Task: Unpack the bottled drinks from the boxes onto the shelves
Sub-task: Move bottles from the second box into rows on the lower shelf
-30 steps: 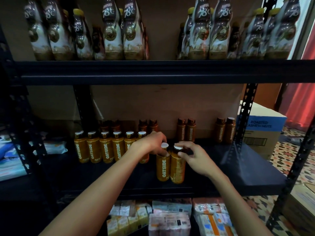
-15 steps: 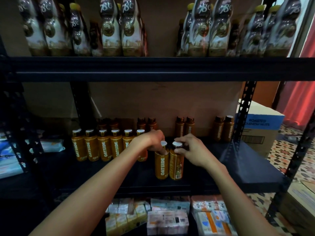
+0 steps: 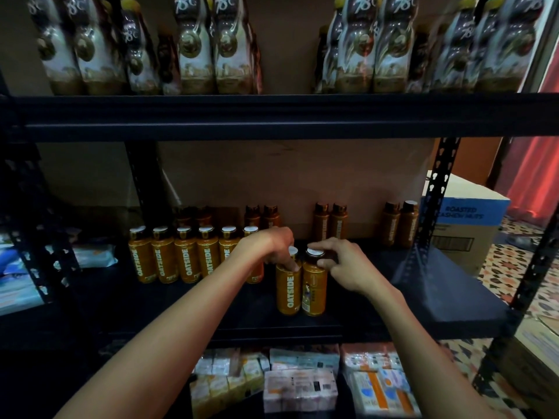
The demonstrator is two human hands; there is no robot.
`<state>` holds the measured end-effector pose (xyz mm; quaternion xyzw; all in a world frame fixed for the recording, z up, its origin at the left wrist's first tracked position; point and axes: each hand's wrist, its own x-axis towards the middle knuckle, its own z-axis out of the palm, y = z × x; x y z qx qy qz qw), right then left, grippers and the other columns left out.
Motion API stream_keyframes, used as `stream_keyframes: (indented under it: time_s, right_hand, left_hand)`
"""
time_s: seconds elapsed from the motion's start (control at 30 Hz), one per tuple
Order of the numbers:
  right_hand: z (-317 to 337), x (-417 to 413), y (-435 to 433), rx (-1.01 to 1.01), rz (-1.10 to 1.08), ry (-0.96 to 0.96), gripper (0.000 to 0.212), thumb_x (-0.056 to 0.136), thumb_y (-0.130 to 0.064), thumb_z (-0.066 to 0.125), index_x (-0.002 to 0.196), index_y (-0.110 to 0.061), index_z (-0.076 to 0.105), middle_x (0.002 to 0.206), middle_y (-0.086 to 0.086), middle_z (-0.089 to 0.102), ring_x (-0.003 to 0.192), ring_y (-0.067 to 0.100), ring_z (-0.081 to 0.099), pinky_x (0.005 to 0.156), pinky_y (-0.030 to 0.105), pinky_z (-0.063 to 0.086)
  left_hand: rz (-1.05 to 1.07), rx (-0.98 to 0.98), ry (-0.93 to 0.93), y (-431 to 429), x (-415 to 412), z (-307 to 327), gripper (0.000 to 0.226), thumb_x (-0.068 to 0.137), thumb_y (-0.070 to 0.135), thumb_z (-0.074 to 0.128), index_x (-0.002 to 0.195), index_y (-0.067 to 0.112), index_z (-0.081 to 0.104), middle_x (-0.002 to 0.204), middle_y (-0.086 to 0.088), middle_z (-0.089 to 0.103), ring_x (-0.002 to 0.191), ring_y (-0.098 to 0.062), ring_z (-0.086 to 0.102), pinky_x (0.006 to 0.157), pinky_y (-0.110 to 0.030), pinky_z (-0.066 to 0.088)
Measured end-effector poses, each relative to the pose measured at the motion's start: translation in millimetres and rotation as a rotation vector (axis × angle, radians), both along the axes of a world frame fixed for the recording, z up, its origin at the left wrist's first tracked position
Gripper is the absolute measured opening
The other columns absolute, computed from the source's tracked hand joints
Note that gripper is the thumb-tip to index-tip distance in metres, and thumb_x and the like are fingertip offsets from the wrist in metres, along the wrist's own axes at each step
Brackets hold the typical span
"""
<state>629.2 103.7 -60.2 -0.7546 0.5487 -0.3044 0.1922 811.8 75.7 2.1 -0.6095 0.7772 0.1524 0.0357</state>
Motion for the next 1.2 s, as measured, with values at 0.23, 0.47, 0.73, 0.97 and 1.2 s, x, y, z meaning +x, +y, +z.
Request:
stream_keyframes:
  time_s: [0.23, 0.47, 0.73, 0.97, 1.2]
  right_hand:
    - [0, -2, 3, 0.041, 0.025, -0.1, 0.066, 0.09, -0.026, 0.076, 0.146, -0.042, 0.045, 0.137, -0.008, 0.05, 0.122, 0.011, 0.05, 0.099, 0.032, 0.047]
    - [-9, 6, 2, -0.008, -0.03, -0.072, 0.051, 0.088, -0.029, 0.078, 0.133, -0.036, 0.056, 0.126, -0.007, 0.055, 0.11, 0.012, 0.054, 0.087, 0.027, 0.043]
    - [-28, 12, -6, 0.117, -0.128, -0.321, 0.044, 0.091, -0.033, 0.074, 0.132, -0.03, 0.058, 0.116, -0.009, 0.064, 0.111, 0.014, 0.063, 0.093, 0.041, 0.057]
    - [-29, 37, -34, 0.063, -0.158, -0.349, 0.043, 0.094, -0.03, 0.071, 0.134, -0.022, 0.06, 0.116, -0.006, 0.063, 0.116, 0.016, 0.058, 0.097, 0.032, 0.048]
    - [-36, 45, -63, 0.041, -0.191, -0.34, 0.041, 0.092, -0.035, 0.072, 0.131, -0.028, 0.061, 0.121, -0.003, 0.067, 0.119, 0.021, 0.061, 0.105, 0.049, 0.048]
  left_hand:
    - [0.013, -0.019, 0.001, 1, -1, -2, 0.068, 0.086, 0.035, 0.076, 0.142, 0.012, 0.046, 0.132, -0.01, 0.058, 0.111, -0.026, 0.062, 0.085, -0.034, 0.055]
    - [-0.001, -0.015, 0.02, -3, 1, -4, 0.061, 0.085, 0.035, 0.076, 0.137, 0.012, 0.052, 0.125, -0.008, 0.061, 0.104, -0.023, 0.063, 0.074, -0.03, 0.052]
    - [-0.069, -0.126, 0.145, -10, 15, -15, 0.052, 0.082, 0.032, 0.079, 0.127, 0.02, 0.056, 0.129, -0.003, 0.056, 0.114, -0.022, 0.055, 0.092, -0.035, 0.049]
    - [-0.081, -0.422, 0.036, -27, 29, -26, 0.045, 0.083, 0.039, 0.076, 0.119, 0.026, 0.052, 0.123, 0.0, 0.055, 0.117, -0.021, 0.049, 0.093, -0.039, 0.044]
    - [-0.094, -0.539, -0.077, -39, 34, -27, 0.05, 0.083, 0.039, 0.075, 0.128, 0.026, 0.057, 0.161, -0.004, 0.029, 0.146, -0.027, 0.028, 0.114, -0.046, 0.026]
